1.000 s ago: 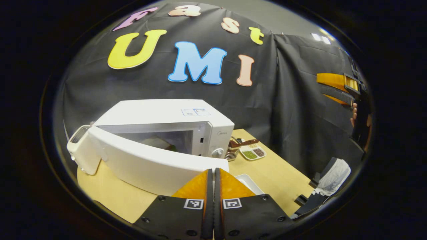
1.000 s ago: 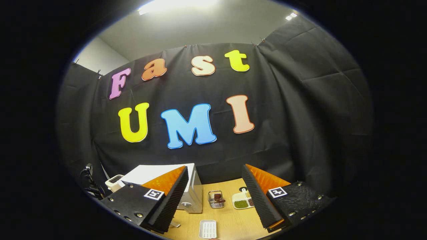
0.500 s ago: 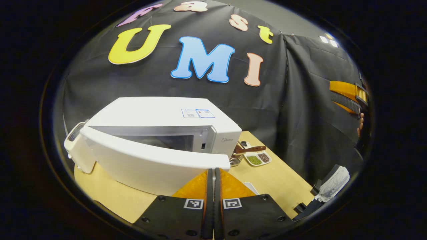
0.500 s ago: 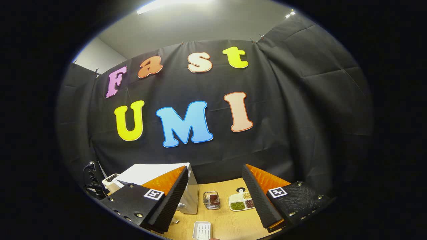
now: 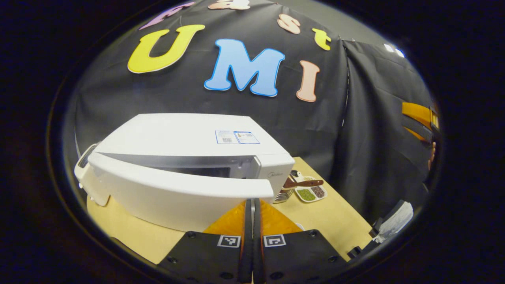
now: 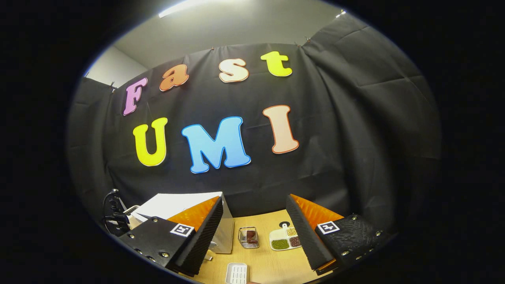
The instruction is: Open the microwave oven with the left hand, put the food in, and close the microwave oven.
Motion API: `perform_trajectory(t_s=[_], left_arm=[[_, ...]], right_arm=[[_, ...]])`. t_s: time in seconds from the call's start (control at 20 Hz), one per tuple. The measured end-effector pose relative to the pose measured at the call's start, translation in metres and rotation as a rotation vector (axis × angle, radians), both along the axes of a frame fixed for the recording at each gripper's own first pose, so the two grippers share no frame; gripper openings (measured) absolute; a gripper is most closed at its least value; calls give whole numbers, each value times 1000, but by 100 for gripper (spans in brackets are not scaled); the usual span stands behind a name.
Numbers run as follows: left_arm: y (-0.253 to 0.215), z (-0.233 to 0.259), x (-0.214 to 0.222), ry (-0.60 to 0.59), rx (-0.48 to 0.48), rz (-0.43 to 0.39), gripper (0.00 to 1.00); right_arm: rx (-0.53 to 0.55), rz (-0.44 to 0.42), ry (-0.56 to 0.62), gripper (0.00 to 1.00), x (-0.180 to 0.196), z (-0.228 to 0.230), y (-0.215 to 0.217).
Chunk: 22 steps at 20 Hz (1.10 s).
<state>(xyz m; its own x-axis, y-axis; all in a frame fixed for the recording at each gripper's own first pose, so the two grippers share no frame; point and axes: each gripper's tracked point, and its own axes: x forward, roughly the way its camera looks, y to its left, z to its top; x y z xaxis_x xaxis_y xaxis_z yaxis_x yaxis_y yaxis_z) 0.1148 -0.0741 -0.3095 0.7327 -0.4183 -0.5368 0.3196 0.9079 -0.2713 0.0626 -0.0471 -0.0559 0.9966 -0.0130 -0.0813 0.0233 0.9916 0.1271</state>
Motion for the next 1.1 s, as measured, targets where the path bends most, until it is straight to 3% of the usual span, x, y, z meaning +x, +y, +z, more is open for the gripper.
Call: perform_trajectory(t_s=[0.65,1.1], left_arm=[[-8,-5,42,24,-21,62,7],[-9,-5,44,23,-30,63,7]], right_arm=[[-10,-12,11,98,-1,-4,-13],[-8,9,18,98,10,-6,-11]])
